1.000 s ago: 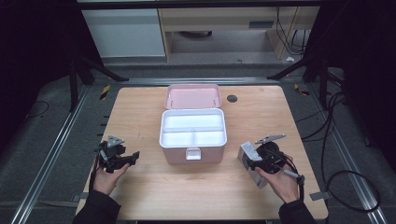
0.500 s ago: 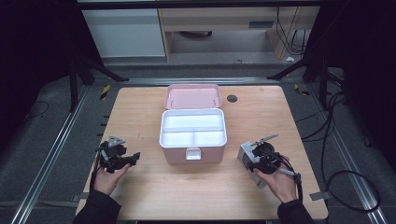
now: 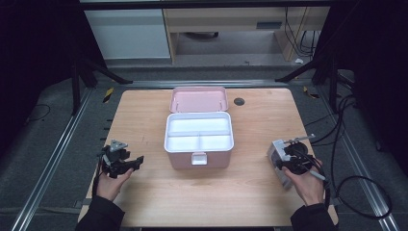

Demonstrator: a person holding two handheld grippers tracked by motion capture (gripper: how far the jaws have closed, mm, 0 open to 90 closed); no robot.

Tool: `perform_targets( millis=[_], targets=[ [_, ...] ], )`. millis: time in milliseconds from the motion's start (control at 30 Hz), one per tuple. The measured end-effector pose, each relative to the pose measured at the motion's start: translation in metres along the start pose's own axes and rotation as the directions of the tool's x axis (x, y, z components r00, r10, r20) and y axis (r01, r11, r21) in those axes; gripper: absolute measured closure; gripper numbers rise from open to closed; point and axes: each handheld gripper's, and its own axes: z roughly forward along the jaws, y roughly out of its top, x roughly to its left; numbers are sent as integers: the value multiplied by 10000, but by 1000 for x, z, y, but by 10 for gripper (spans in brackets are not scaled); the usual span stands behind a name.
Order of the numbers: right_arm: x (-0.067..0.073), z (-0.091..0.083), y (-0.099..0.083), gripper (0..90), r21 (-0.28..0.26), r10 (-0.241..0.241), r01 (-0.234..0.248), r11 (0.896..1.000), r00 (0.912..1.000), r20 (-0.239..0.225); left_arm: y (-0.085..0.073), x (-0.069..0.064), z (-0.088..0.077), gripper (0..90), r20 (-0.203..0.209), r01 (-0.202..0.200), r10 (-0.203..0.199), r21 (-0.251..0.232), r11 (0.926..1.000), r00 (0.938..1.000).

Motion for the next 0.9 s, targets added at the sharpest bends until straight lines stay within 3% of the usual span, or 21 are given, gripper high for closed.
perform_targets(
  millis=[167, 333, 433, 533, 667, 733, 833, 900],
  targets=[
    [-11, 6, -5, 549, 255, 286, -290, 9993, 9995, 164, 0, 0, -1, 402, 115, -16, 17, -74, 10000, 9999],
    [-11, 7, -5, 498, 92, 272, -274, 9996, 9995, 149, 2, -2, -4, 423, 218, 7, 0, -314, 9995, 9998],
    [-11, 3, -4, 438, -341, 191, -186, 9992, 9997, 157, 5, -3, -7, 437, 311, -34, 50, -513, 9987, 9995],
    [-11, -6, -1, 403, -1128, 95, -64, 9936, 9996, 266, 11, -6, -13, 446, 537, -79, 121, -785, 9969, 9985],
    [-9, -21, 5, 370, -2404, -260, 293, 9702, 9995, 171, 23, -12, -23, 457, 783, -341, 437, -1200, 9922, 9960],
    [-6, -28, 10, 368, -3026, -436, 426, 9522, 9990, 34, 30, -15, -27, 460, 923, -426, 561, -1426, 9889, 9941],
    [1, -36, 20, 361, -3614, -601, 456, 9313, 9978, -290, 43, -20, -31, 510, 1071, -474, 664, -1713, 9841, 9920],
    [8, -39, 28, 358, -3808, -871, 587, 9228, 9945, -577, 53, -26, -32, 509, 1166, -519, 755, -1936, 9797, 9903]
  ],
)
